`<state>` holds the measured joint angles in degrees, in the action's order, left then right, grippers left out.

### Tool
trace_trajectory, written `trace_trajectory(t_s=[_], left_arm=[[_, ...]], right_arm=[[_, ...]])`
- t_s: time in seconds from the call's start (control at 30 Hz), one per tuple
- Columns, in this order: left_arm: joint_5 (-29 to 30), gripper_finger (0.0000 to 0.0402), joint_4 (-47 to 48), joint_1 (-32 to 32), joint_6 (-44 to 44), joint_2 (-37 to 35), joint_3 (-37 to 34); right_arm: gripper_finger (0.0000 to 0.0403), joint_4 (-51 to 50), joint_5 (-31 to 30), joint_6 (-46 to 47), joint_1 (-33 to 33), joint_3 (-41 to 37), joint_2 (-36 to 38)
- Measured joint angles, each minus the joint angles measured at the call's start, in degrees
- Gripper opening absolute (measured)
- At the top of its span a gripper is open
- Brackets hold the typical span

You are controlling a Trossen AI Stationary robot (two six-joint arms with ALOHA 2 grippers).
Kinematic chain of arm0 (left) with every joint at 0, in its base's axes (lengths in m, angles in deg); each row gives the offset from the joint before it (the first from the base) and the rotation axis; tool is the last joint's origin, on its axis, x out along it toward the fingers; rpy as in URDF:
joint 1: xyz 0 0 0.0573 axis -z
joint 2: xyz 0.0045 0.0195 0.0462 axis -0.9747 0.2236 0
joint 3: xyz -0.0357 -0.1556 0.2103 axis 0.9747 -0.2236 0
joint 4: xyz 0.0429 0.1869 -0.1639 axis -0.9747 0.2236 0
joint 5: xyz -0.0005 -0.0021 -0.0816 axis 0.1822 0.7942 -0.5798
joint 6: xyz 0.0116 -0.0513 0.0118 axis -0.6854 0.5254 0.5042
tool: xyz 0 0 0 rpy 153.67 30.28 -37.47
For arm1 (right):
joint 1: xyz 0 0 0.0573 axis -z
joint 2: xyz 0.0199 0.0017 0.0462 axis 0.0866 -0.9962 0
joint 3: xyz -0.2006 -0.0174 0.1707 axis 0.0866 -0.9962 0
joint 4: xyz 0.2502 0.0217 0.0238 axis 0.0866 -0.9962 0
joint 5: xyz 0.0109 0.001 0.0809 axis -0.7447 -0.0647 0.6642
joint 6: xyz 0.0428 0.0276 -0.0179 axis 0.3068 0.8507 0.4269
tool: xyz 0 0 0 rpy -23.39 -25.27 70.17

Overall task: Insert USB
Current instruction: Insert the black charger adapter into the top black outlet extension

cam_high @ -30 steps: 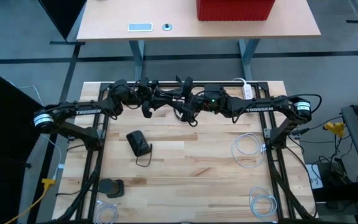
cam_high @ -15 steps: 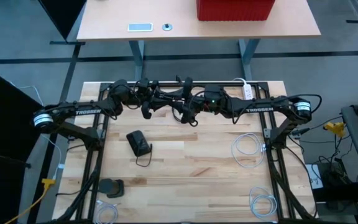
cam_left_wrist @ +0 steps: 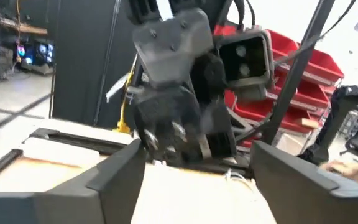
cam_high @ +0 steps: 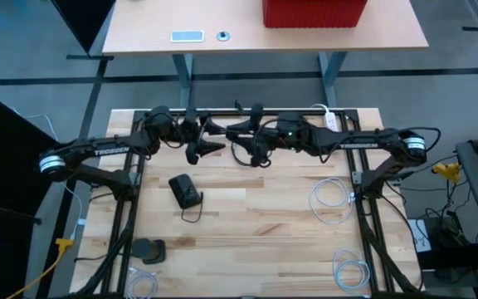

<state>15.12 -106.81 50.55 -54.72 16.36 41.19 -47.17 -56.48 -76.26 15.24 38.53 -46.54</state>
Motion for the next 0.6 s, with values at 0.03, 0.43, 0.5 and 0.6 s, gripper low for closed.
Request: trace_trajectory(t_s=[0.03, 0.43, 0.5, 0.6], left_arm=[[-0.4, 0.0288, 0.8, 0.0, -0.3, -0.4, 0.0], [1.3, 0.0277, 21.7, -0.2, -5.8, -7.0, 0.6], [1.3, 0.0276, 29.3, -0.2, -6.8, -8.6, 2.6], [2.8, 0.0275, 47.0, -0.1, -11.2, -10.1, 7.1]], right_arm=[[0.0145, -2.1, -0.3, 1.0, 0.2, 0.0, 1.0], [0.0145, -28.5, 1.5, 12.7, 3.1, -0.1, 7.9], [0.0145, -32.9, 3.6, 16.2, 2.9, -0.2, 7.7], [0.0145, -36.9, 6.1, 21.0, 2.9, -0.9, 6.4]])
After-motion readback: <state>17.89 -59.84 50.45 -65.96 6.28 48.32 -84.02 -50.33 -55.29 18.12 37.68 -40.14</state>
